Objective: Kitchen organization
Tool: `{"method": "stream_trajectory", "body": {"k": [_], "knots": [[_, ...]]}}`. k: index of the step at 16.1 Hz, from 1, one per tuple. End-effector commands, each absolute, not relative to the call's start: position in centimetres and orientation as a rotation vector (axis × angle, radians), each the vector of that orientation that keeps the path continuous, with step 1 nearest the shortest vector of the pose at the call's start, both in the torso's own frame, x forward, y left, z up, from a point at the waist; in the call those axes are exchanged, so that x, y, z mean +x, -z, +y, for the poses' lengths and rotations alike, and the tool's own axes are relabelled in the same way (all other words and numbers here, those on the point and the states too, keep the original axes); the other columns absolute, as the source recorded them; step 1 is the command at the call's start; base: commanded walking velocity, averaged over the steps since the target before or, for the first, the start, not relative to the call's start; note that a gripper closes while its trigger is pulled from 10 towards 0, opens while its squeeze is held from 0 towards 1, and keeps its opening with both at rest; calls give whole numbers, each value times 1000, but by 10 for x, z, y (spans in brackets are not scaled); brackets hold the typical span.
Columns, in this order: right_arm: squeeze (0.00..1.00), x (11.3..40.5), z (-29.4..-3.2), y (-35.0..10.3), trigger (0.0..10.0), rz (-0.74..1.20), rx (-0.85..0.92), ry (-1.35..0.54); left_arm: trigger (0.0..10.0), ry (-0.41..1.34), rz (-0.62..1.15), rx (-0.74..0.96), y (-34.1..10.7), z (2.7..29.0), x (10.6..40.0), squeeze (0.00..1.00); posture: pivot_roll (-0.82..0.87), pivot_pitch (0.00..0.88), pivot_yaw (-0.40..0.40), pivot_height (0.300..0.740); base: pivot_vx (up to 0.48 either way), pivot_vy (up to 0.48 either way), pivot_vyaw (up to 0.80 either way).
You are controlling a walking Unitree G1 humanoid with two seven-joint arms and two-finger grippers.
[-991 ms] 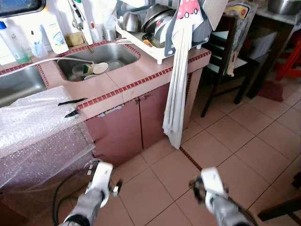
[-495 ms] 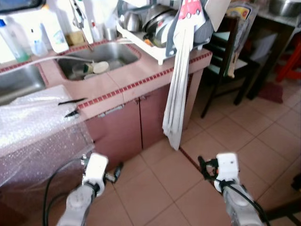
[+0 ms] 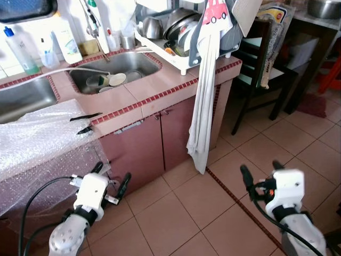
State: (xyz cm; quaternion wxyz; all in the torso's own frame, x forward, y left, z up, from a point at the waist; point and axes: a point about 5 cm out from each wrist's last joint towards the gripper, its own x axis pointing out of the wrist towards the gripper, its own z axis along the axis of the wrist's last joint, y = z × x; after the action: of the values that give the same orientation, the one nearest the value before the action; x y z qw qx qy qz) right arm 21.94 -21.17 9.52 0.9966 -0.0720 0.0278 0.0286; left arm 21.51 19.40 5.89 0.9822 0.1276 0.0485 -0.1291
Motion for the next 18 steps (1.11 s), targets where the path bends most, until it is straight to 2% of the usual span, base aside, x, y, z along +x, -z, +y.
{"method": "stream_trajectory", "body": {"k": [1,4,7,9,13,15,18], "knots": [[0,215,-210,-99,10000,69,-131,-54,10000,214,103,279,-61,201,211,0,-157,0,95,740,0,0,0],[0,209,-196,-107,10000,51,-194,-90,10000,111,114,264,-59,206,202,0,-149,5,87,740,0,0,0],[0,219,-187,-118,10000,-27,-290,-66,10000,49,77,236,-63,206,215,0,-125,3,67,740,0,0,0],[0,226,-193,-118,10000,-22,-233,52,10000,13,50,222,-68,208,222,0,-119,1,64,740,0,0,0],[0,238,-184,-129,10000,-82,-250,44,10000,-8,3,270,-74,210,230,0,-126,0,75,740,0,0,0],[0,238,-191,-128,10000,-70,-251,83,10000,-51,2,281,-81,217,233,0,-126,4,76,740,0,0,800],[0,240,-190,-126,10000,-57,-232,93,10000,-58,12,294,-82,212,231,0,-124,12,77,740,0,0,800]]}}
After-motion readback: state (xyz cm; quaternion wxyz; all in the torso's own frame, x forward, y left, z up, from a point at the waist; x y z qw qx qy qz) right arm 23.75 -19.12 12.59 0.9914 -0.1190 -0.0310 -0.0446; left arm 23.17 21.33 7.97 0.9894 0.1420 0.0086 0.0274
